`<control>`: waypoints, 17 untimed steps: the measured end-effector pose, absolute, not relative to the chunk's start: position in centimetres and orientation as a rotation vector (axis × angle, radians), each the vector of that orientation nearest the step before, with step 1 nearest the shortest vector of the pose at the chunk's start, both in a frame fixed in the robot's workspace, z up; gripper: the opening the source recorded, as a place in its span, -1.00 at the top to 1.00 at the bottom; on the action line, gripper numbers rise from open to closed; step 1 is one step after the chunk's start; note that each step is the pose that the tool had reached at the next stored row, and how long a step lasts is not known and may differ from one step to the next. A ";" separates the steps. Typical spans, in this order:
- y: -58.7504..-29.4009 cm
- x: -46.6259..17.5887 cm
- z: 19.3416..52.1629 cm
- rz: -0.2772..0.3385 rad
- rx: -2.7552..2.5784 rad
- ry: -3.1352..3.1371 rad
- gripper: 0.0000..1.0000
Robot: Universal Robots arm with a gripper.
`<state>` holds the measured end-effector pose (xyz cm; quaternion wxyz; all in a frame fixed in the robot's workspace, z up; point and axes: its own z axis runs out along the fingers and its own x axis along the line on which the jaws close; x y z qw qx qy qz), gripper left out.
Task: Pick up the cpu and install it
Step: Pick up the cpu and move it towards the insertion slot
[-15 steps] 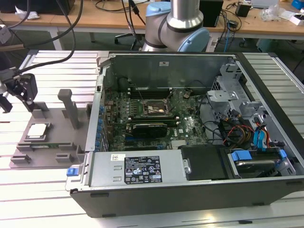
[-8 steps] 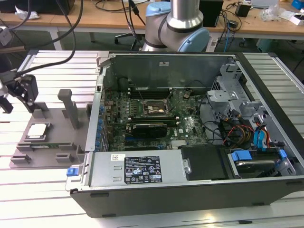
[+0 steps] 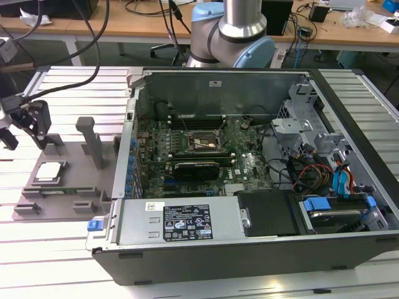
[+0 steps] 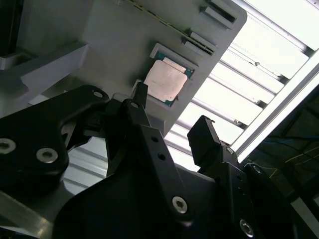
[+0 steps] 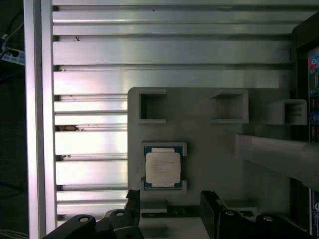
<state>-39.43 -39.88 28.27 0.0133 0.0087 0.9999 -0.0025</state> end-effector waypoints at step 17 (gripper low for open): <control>-39.9 -39.4 27.5 -0.008 0.027 3.115 -0.20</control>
